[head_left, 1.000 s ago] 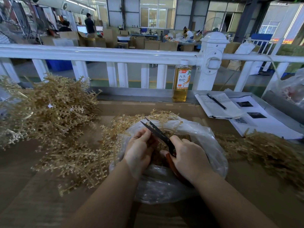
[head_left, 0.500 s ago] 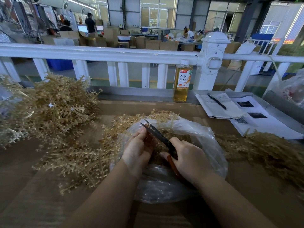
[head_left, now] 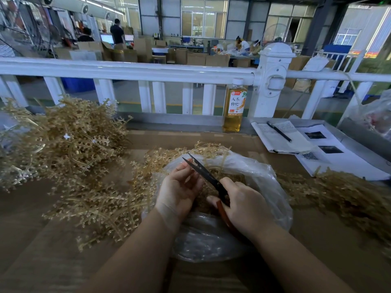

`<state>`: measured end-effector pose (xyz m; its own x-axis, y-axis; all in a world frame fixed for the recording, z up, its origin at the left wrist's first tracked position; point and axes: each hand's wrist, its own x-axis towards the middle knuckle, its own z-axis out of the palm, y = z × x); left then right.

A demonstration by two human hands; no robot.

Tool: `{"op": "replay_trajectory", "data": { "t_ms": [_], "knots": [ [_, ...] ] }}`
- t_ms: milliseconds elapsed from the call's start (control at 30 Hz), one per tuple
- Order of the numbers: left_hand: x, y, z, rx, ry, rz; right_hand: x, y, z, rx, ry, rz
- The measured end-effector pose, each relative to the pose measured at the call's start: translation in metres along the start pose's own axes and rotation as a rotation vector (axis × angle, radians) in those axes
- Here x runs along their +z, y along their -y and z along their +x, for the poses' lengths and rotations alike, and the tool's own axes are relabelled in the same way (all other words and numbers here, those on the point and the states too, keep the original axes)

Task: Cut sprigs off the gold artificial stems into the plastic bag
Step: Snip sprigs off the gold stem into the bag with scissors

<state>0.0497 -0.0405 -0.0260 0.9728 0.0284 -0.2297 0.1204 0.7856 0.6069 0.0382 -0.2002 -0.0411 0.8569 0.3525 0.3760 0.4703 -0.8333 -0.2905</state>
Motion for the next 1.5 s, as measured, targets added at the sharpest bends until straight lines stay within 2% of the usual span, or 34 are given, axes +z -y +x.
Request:
{"op": "replay_trajectory", "data": {
  "t_ms": [200, 367, 567, 700, 867, 1067, 1200, 1500],
  "knots": [
    [0.003, 0.002, 0.001, 0.029, 0.0, -0.023, -0.002, -0.001, 0.001, 0.003, -0.009, 0.016],
    [0.001, 0.003, 0.004, 0.01, -0.076, -0.036, 0.001, -0.001, 0.0, -0.008, 0.009, -0.036],
    [-0.001, 0.003, 0.005, 0.063, -0.04, 0.025, 0.0, -0.002, -0.001, 0.004, 0.011, -0.042],
    [0.002, 0.004, 0.005, 0.073, -0.077, 0.033, -0.001, -0.003, -0.001, 0.005, 0.024, -0.038],
    [0.006, 0.003, 0.006, 0.033, -0.154, 0.019, -0.001, -0.002, -0.002, 0.004, 0.042, -0.041],
    [0.009, 0.001, 0.005, -0.024, -0.141, 0.057, -0.002, -0.002, -0.002, 0.008, 0.04, -0.042],
    [0.007, -0.001, 0.004, -0.058, -0.129, -0.007, -0.001, -0.001, -0.003, -0.004, 0.043, -0.053],
    [0.008, -0.003, 0.003, -0.075, -0.199, 0.023, 0.001, -0.003, -0.001, -0.009, 0.033, -0.036]
  ]
}}
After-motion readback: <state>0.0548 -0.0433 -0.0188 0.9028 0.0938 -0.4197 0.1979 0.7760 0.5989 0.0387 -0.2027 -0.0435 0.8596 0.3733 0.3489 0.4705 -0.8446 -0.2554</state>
